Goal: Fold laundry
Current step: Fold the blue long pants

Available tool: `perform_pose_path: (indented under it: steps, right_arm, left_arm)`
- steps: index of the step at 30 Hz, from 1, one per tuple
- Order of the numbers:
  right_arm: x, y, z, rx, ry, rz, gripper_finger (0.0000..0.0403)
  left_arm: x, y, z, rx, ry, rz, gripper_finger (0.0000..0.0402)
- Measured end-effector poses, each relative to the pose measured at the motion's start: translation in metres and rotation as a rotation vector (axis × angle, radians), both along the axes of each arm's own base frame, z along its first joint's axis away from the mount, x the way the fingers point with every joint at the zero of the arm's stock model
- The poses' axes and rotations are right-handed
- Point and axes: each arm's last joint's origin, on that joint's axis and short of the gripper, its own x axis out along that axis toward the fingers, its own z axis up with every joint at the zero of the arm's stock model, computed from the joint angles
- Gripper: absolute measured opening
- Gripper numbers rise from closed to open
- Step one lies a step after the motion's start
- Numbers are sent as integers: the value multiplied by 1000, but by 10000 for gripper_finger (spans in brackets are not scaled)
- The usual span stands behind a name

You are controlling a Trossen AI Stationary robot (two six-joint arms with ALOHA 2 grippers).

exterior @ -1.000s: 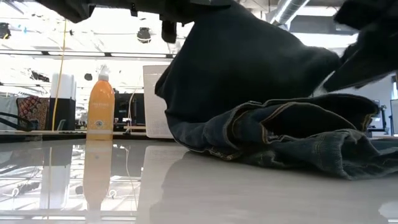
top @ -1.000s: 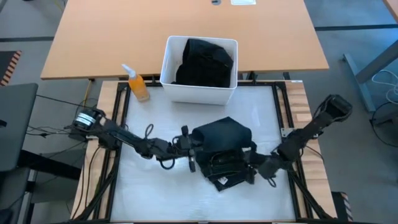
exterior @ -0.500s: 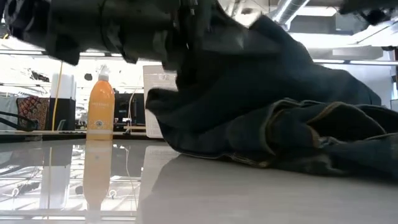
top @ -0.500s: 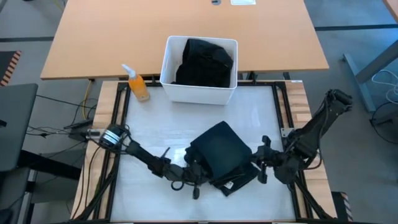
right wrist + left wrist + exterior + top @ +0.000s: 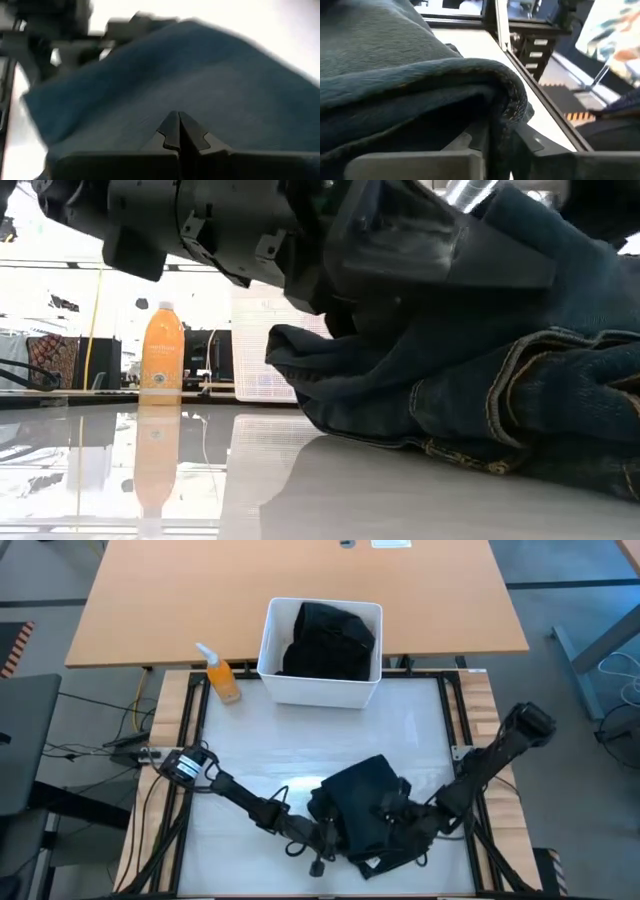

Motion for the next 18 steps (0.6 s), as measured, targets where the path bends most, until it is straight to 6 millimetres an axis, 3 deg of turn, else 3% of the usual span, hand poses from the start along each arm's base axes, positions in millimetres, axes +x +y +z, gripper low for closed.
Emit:
perform_pose_path:
  steps: [6,11,15,18]
  right_arm:
    - [0,27,-18,8,71,78,15]
    - [0,39,-39,-16,115,111,15]
    - [3,45,-50,-78,127,172,15]
    - [4,49,-55,-132,133,233,15]
  left_arm:
    - [-11,3,21,75,137,-46,119]
    - [-33,13,60,85,283,-120,155]
    - [-49,19,102,165,194,-83,156]
    - [-44,24,119,232,35,71,150]
